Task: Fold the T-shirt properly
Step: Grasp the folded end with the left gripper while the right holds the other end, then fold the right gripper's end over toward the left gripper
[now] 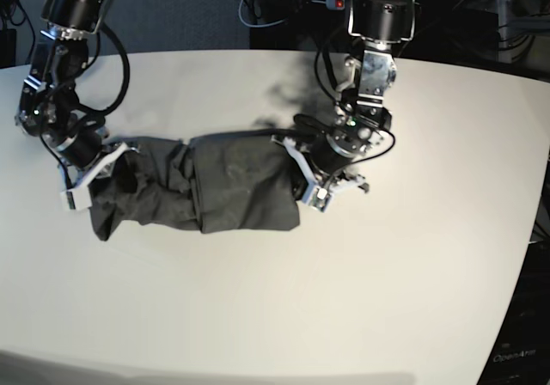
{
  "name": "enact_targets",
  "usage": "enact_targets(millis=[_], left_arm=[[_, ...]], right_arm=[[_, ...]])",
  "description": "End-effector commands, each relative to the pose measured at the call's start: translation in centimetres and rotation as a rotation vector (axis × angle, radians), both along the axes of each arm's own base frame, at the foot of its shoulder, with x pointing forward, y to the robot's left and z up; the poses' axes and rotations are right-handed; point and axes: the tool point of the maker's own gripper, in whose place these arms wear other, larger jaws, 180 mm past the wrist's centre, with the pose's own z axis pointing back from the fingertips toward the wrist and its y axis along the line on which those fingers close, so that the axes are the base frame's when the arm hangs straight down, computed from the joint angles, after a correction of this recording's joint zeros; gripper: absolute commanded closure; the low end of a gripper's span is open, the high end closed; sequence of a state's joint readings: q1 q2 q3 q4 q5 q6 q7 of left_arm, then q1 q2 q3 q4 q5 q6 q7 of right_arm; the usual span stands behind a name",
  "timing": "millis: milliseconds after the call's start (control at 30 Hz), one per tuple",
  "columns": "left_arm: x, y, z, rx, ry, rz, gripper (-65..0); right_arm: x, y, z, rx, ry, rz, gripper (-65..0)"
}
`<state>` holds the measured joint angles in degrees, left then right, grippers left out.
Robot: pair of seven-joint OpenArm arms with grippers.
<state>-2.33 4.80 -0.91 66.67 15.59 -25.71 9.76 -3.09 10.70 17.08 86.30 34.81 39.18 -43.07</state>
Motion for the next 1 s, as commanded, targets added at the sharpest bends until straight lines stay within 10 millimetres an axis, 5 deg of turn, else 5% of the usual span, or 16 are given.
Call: enact_targets(millis=[0, 167, 433, 800, 967], left_arm=[[-1.1, -0.1, -1.5, 0.047, 0.07, -0.031, -4.7], [-1.0, 0.1, -1.5, 0.051, 0.067, -0.03, -4.7], [-0.1, 1.8, -1.1, 0.088, 0.049, -0.026, -4.7], [0.0, 1.9, -1.1, 0.092, 0.047, -0.027, -4.7], [0.1, 1.7, -1.1, 0.09, 0.046, -0.029, -4.8]], right_arm=[[1.0, 0.1, 2.6, -0.002, -0.095, 0.02, -0.6], [1.1, 0.0, 5.5, -0.073, -0.166, 0.056, -0.6], [0.9, -0.4, 5.0, -0.113, -0.114, 0.076, -0.6], [1.2, 0.2, 9.1, -0.235, -0.164, 0.125, -0.6], [1.1, 1.4, 8.4, -0.212, -0.121, 0.13, -0.6]])
